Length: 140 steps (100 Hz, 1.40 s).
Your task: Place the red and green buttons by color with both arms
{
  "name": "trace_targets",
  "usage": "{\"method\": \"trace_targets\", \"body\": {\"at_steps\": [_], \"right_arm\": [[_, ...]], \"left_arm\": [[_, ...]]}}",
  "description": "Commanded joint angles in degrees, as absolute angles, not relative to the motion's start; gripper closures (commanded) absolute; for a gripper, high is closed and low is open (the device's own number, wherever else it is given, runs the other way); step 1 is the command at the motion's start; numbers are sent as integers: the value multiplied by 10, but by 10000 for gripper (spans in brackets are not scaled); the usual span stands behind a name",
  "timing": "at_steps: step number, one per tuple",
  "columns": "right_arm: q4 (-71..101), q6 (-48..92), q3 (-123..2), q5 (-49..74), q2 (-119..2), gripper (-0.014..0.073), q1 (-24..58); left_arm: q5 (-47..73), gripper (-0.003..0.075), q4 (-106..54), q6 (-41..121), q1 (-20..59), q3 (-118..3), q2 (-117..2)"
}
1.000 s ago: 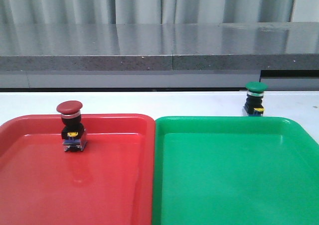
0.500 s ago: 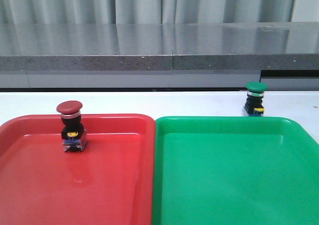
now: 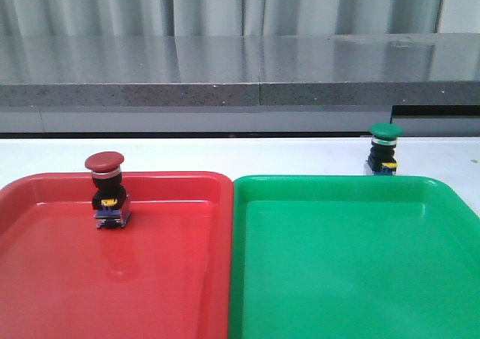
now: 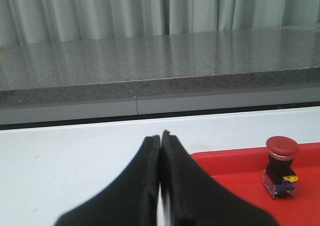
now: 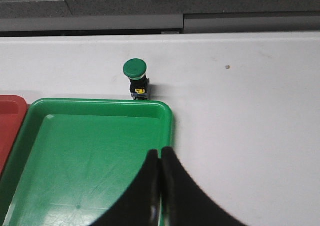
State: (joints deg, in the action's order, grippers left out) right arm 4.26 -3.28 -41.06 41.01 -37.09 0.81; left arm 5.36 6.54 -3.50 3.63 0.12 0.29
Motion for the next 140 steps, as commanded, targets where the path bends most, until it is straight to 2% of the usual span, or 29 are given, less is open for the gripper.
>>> {"method": "trace_targets", "body": {"at_steps": [1, 20, 27, 34, 45, 51, 60, 77, 96, 121, 140], "right_arm": [[65, -34, -437, 372, -409, 661, 7], [74, -34, -437, 383, -463, 654, 7], [74, -34, -437, 383, -476, 604, 7], [74, -34, -437, 383, -484, 496, 7], [74, -34, -437, 380, -487, 237, 7], [74, -34, -437, 374, -487, 129, 7], [75, -33, -437, 362, -487, 34, 7], [92, -33, -448, 347, -503, 34, 7], [100, -33, -515, 348, -574, 34, 19], [87, -33, -639, 343, -732, 34, 94], [66, -33, -718, 349, -849, 34, 98]], "left_arm": [[7, 739, 64, -42, 35, 25, 20], [7, 739, 64, -42, 35, 25, 20], [7, 739, 64, -42, 35, 25, 20], [7, 739, 64, -42, 35, 25, 20], [7, 739, 64, -42, 35, 25, 20], [7, 739, 64, -42, 35, 25, 20], [7, 739, 64, -42, 35, 25, 20], [7, 739, 64, -42, 35, 25, 20], [7, 739, 64, -42, 35, 25, 20], [7, 739, 64, -42, 35, 25, 20], [7, 739, 64, -42, 35, 25, 20]]}}
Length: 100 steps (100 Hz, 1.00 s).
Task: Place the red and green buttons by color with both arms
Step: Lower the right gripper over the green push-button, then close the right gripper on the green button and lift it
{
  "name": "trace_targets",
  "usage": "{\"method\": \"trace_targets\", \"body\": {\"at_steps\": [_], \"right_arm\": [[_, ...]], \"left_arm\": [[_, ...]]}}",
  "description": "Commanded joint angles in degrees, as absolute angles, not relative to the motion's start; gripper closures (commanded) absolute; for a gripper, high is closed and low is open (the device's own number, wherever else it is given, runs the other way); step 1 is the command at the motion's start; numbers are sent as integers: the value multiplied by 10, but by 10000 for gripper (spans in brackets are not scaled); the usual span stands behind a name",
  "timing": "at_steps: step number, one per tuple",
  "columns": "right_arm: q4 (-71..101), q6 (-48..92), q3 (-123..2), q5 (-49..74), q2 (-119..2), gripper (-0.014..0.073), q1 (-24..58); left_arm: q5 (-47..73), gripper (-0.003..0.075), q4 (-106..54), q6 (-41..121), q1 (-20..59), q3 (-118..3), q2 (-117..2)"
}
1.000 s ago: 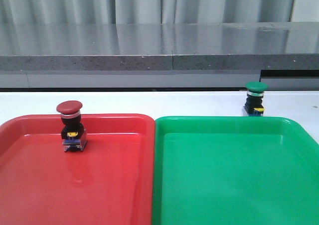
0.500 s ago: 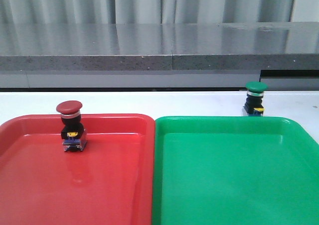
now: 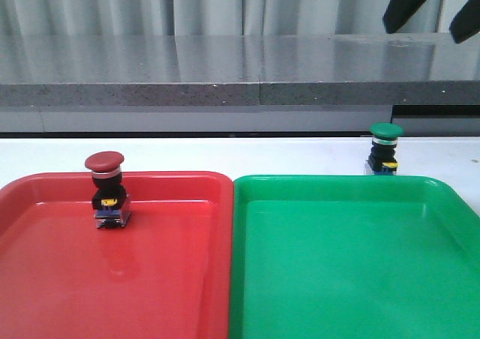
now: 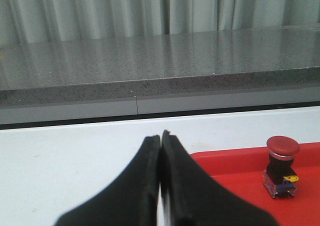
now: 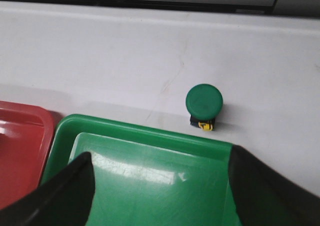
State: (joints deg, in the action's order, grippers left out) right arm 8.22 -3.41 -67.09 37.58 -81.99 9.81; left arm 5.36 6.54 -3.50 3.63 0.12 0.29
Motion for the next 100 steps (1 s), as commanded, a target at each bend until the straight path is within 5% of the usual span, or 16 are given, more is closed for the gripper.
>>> {"method": "trace_targets", "body": {"at_steps": [1, 100], "right_arm": [[64, -33, -724, 349, -857, 34, 98], [-7, -64, -806, 326, -1067, 51, 84]], "left_arm": [[7, 739, 64, -42, 35, 25, 20], [7, 739, 64, -42, 35, 25, 20]]}}
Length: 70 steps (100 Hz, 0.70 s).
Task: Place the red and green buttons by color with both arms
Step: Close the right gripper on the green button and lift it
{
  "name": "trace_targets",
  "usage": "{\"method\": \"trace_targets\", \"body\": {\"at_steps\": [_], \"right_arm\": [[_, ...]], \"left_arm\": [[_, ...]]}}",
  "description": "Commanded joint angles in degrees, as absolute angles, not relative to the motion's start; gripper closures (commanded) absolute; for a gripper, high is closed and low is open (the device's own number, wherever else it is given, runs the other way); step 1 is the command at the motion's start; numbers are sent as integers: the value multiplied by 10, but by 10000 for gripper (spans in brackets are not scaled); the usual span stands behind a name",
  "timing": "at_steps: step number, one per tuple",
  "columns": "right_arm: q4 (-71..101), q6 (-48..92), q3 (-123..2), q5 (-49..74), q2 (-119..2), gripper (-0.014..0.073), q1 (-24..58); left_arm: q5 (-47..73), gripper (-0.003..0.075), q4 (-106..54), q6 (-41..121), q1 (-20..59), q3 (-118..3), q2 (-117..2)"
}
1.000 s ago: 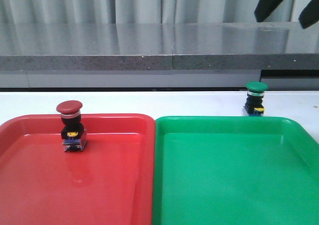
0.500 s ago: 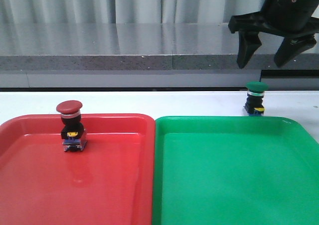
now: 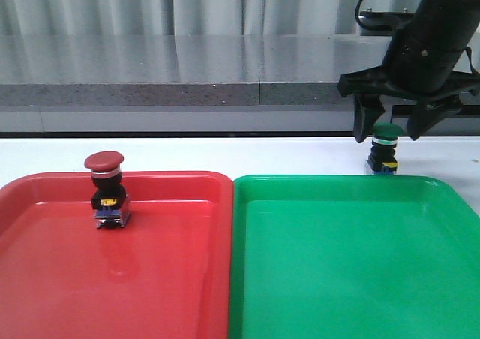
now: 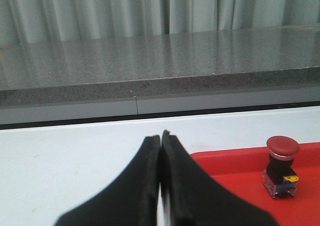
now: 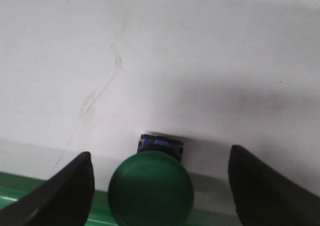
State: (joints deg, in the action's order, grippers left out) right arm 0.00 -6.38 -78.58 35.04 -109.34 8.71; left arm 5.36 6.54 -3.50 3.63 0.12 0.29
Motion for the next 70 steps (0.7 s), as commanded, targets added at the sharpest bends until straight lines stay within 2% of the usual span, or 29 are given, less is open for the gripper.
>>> {"method": "trace_targets", "body": {"at_steps": [1, 18, 28, 70], "right_arm": [[-7, -64, -806, 326, -1067, 56, 84], [-7, -65, -806, 338, -1067, 282, 84], [-7, -65, -806, 343, -1066, 370, 84], [-7, -77, -806, 387, -966, 377, 93]], "left_arm": [[7, 739, 64, -42, 35, 25, 20], [7, 739, 64, -42, 35, 25, 20], [7, 739, 64, -42, 35, 25, 20], [7, 739, 64, -42, 35, 25, 20]]}}
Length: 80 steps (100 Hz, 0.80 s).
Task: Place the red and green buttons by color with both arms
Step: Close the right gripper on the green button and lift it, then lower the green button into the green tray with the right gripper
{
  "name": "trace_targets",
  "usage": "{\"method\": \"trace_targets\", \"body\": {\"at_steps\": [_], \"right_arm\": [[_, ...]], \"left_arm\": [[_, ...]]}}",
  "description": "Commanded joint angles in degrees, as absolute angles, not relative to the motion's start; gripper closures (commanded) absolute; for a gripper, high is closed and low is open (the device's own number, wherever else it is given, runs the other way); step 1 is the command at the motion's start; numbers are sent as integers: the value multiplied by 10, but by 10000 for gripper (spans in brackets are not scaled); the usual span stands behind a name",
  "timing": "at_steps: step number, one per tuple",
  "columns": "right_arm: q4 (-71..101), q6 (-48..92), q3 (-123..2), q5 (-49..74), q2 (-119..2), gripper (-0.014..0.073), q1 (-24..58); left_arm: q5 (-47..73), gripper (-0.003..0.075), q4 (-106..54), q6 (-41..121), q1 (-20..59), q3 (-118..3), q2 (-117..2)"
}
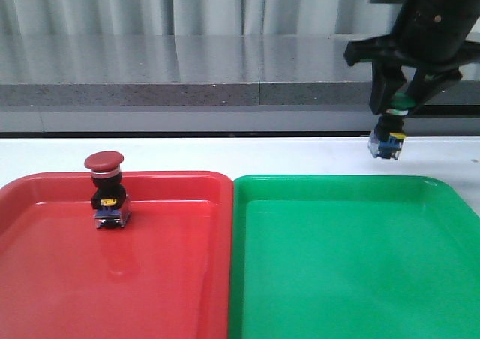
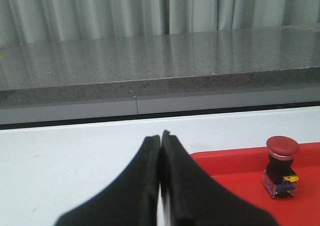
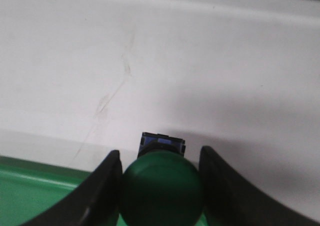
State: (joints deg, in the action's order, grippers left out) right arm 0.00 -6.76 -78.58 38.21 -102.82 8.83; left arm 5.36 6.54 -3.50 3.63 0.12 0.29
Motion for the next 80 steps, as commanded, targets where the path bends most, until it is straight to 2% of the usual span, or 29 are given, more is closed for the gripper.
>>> {"method": "trace_targets", "body": {"at_steps": [1, 41, 80], "right_arm": [[-7, -80, -806, 389, -964, 377, 93], [-10, -107, -779, 448, -907, 377, 166], [-44, -198, -661, 356, -907, 377, 206]], "left_arm": [[7, 739, 64, -42, 35, 25, 20], [7, 739, 64, -42, 35, 25, 20], [7, 739, 64, -42, 35, 25, 20]]}}
